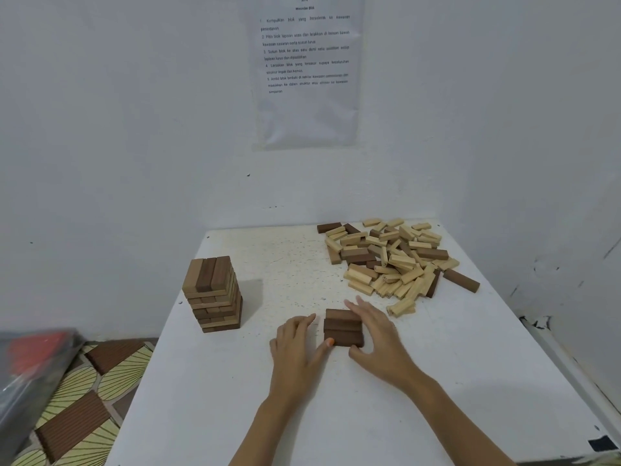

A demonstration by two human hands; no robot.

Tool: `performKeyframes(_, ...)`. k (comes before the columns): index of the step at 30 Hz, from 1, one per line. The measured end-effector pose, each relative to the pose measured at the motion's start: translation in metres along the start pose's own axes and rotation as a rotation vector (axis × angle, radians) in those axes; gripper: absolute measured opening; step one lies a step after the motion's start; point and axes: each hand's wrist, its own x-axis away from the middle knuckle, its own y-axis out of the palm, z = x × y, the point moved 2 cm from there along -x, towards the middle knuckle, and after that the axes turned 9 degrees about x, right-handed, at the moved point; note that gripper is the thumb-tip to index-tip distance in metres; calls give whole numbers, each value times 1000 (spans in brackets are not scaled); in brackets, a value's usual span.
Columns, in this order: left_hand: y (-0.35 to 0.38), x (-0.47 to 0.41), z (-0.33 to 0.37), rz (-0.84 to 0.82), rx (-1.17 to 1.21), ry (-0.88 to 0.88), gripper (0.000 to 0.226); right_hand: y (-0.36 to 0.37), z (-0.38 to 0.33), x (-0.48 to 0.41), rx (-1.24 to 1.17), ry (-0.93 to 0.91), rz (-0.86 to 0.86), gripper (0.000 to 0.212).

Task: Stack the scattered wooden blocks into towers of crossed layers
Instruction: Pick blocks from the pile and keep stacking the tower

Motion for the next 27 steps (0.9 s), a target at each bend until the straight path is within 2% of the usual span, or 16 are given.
performKeyframes(4, 5, 1, -1, -204, -172, -41, 87, 11, 11, 8, 295, 76, -11, 84)
performKeyframes(7, 13, -2, -1, -280, -291, -3, 84, 18, 8, 12, 536, 74, 18, 86)
performKeyframes(9, 17, -6, -3, -288, -325, 9, 81, 21, 6, 11, 563, 112, -16, 82)
performKeyframes(12, 22, -7, -1, -257, -342, 38, 87, 24, 8, 11, 586, 135, -42, 76)
performKeyframes(18, 21, -7, -2, -243, -346, 41, 86, 25, 9, 11, 676, 104, 39, 65)
performKeyframes(27, 22, -5, 0, -259, -346, 24, 80, 25, 6, 12, 694, 109, 49, 64)
